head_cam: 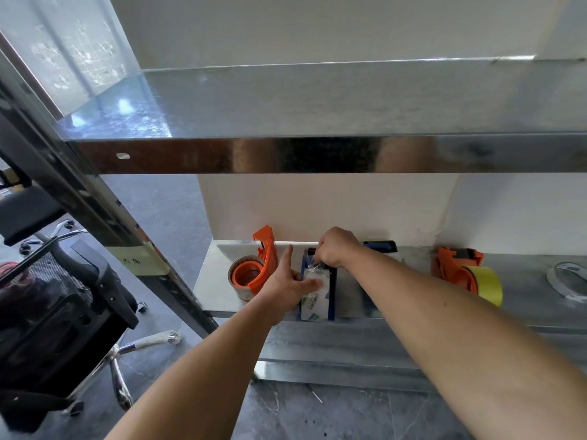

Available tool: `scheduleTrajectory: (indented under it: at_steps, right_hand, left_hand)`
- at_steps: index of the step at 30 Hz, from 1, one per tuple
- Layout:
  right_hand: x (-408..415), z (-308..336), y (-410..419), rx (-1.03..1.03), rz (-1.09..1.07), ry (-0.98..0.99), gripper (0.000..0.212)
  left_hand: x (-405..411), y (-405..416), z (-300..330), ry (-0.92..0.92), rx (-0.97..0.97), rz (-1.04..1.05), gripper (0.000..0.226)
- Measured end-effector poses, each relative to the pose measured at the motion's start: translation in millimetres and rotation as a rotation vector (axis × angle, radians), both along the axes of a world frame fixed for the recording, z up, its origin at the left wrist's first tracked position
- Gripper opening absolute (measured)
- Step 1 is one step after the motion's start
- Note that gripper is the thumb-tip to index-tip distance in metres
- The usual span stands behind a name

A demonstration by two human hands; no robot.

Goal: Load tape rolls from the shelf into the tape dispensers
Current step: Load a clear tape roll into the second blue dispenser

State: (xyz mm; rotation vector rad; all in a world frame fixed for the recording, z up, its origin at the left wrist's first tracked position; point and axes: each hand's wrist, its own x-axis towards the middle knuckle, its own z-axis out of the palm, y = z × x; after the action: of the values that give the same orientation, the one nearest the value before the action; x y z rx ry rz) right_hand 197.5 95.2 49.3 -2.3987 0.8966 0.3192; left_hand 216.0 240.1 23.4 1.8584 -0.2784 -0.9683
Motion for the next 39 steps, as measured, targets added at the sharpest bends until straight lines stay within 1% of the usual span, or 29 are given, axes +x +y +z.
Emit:
scheduleTrajectory:
  at_steps: [4, 6, 7, 10, 13, 16, 20, 23, 26, 28, 31, 33, 34, 35, 37, 39]
  right_hand:
    - [-6.7, 1.0, -0.4, -0.036, -0.086, -0.068, 0.02]
    - [-7.5, 4.5, -4.2, -0.008, -0.152, -0.135, 0.015]
    - [-7.5, 5.8, -5.7, 0.023, -0.198, -0.171, 0.017]
    - [-14.7, 3.4, -5.6, 0.144, -0.364, -0.266, 0.028]
    - [-25.1, -3.7, -0.8, 0.337, -0.447, -0.359, 0.022]
    - [-28.3, -6.4, -0.8, 0.583, -0.477, -0.427, 0.02]
    - [-29.7, -4.8, -2.9, 0.758, -0.543, -0.423, 0.02]
    - [-34.4, -3.9, -4.4, 0.798, -0.588, -0.36, 0.025]
    - [-40.3, -3.3, -7.9, 0.827, -0.648, -0.344, 0.017]
    - [-44.6, -0.8, -10.4, 0.895, -0.676, -0.326, 0.011]
    - [-48.1, -0.4, -16.8, 1.0, -0.676, -0.277, 0.014]
    - [-48.7, 1.1, -17.9, 1.035, -0.663, -0.252, 0.01]
    - [-48.4, 3.0, -18.0, 1.025, -0.653, -0.248, 0.005]
    - [-48.0, 3.7, -18.0, 0.989, -0.642, -0.253, 0.008]
    - [-47.3, 3.9, -17.8, 0.877, -0.618, -0.284, 0.023]
    - [-47.8, -2.0, -21.5, 0.761, -0.62, -0.291, 0.023]
  left_hand:
    - [-2.4, -0.1, -0.3, 0.036, -0.031, 0.042, 0.105]
    - [-4.6, 0.7, -0.6, 0.041, -0.048, 0.069, 0.103]
    - [-5.4, 0.4, 0.0, 0.023, -0.044, 0.076, 0.102]
    - [-6.5, -2.2, 0.9, -0.015, -0.01, 0.055, 0.102]
    - [-7.8, -1.3, 4.9, -0.032, 0.002, 0.023, 0.094]
    - [-6.9, 1.0, 3.5, -0.03, 0.015, 0.009, 0.077]
    - [-7.3, 3.2, 5.2, 0.0, 0.049, 0.007, 0.056]
    - [-4.9, 4.3, 5.2, 0.004, 0.063, -0.015, 0.046]
    - [-3.3, 4.1, 1.8, 0.025, 0.051, -0.008, 0.047]
    - [-3.4, 3.6, 1.3, 0.032, 0.045, -0.006, 0.05]
    - [-2.8, 3.8, -1.0, 0.022, 0.036, -0.017, 0.056]
    - [-2.9, 4.9, -2.2, 0.0, 0.029, -0.025, 0.062]
    - [-3.0, 5.4, -2.4, 0.0, 0.02, -0.025, 0.065]
    - [-3.1, 5.7, -2.5, 0.008, 0.009, -0.025, 0.068]
    - [-2.4, 6.0, -2.7, 0.029, -0.013, -0.013, 0.075]
    - [-1.6, 6.5, -4.0, 0.04, -0.02, -0.011, 0.081]
